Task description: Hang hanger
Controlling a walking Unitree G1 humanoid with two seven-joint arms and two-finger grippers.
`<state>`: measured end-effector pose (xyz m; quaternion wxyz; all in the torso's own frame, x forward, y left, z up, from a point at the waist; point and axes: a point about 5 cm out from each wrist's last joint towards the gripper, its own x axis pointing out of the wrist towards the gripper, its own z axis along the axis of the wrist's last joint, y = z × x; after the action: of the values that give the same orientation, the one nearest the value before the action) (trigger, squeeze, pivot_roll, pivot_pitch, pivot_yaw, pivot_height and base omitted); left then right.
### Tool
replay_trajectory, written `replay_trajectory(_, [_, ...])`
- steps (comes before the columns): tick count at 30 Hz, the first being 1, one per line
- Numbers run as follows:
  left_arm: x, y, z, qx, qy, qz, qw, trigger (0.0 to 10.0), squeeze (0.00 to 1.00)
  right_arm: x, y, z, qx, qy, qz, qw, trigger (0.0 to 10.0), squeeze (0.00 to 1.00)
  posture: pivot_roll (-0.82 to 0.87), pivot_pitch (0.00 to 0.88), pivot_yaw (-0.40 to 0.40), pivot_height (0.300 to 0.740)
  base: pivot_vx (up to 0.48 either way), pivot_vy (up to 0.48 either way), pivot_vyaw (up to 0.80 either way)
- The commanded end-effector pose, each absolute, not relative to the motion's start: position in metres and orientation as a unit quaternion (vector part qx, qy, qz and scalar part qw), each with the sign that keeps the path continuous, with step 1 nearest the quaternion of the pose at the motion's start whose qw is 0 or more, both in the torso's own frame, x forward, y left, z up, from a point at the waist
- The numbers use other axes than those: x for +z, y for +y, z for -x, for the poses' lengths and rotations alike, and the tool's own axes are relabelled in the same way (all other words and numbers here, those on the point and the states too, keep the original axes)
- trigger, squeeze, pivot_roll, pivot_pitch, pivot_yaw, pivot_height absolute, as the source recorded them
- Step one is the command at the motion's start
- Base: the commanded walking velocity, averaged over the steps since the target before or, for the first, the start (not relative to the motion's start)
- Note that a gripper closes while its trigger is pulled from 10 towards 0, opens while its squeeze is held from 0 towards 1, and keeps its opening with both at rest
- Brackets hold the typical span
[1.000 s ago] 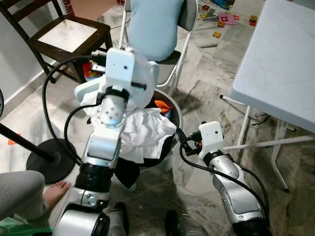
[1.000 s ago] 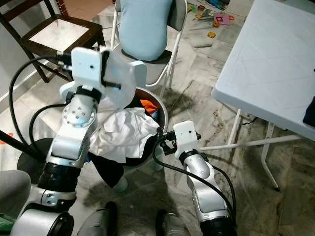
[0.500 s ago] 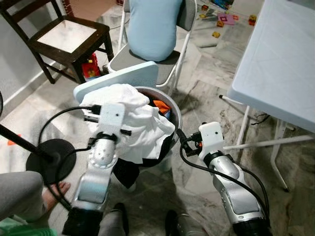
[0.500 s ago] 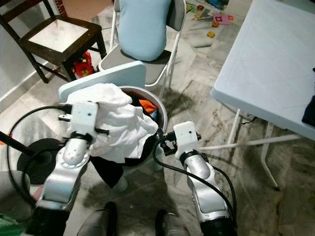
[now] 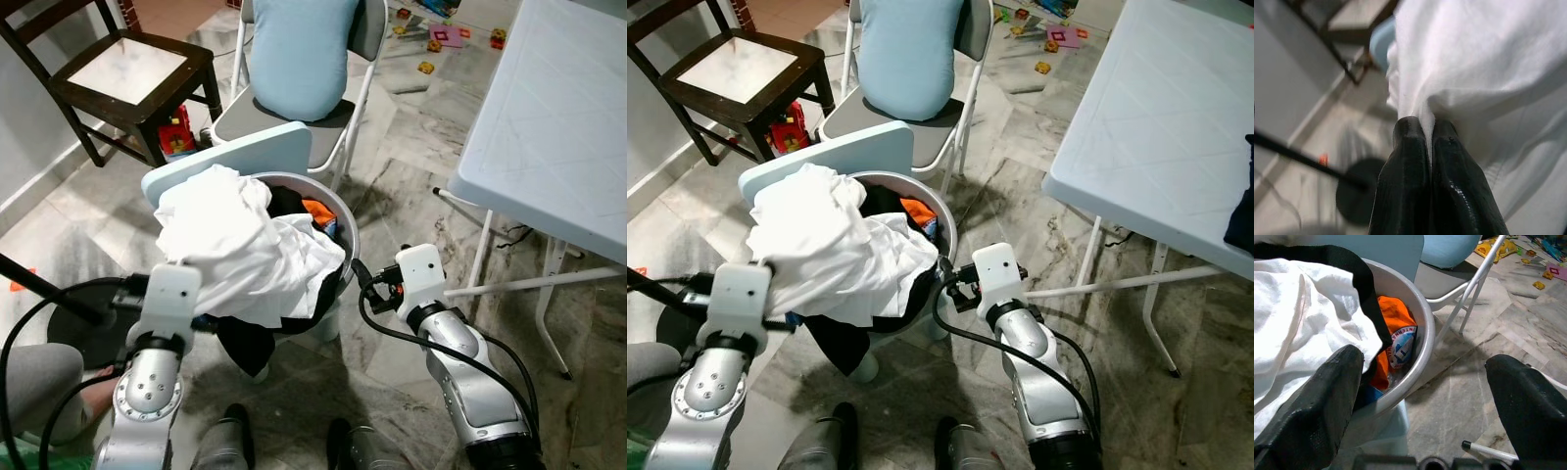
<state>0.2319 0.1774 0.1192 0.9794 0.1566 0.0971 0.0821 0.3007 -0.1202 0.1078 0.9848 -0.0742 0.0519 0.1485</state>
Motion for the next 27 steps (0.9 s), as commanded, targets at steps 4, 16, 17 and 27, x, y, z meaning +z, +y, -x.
replay_trajectory(4, [0.115,0.17,-0.233,0.056,0.122,-0.157,0.978,1.9,0.0,0.102,-0.123,-0.299,0.148,0.063,0.075,0.984,10.0,0.0,0.06,0.248,-0.084,0.74,0.0,0.0,0.0])
replay_trajectory(16, [0.146,0.152,-0.262,0.009,0.045,-0.189,0.981,10.0,1.0,0.102,-0.122,-0.299,0.147,0.064,0.074,0.984,10.0,0.0,0.05,0.249,-0.079,0.74,0.0,0.0,0.0])
replay_trajectory(17, [0.147,0.152,-0.262,0.01,0.038,-0.199,0.979,10.0,1.0,0.102,-0.122,-0.298,0.147,0.064,0.074,0.984,10.0,0.0,0.05,0.249,-0.079,0.74,0.0,0.0,0.0])
replay_trajectory(27, [0.172,0.138,-0.255,-0.014,-0.07,-0.307,0.949,10.0,1.0,0.101,-0.122,-0.299,0.148,0.066,0.073,0.984,10.0,0.0,0.06,0.252,-0.08,0.74,0.0,0.0,0.0])
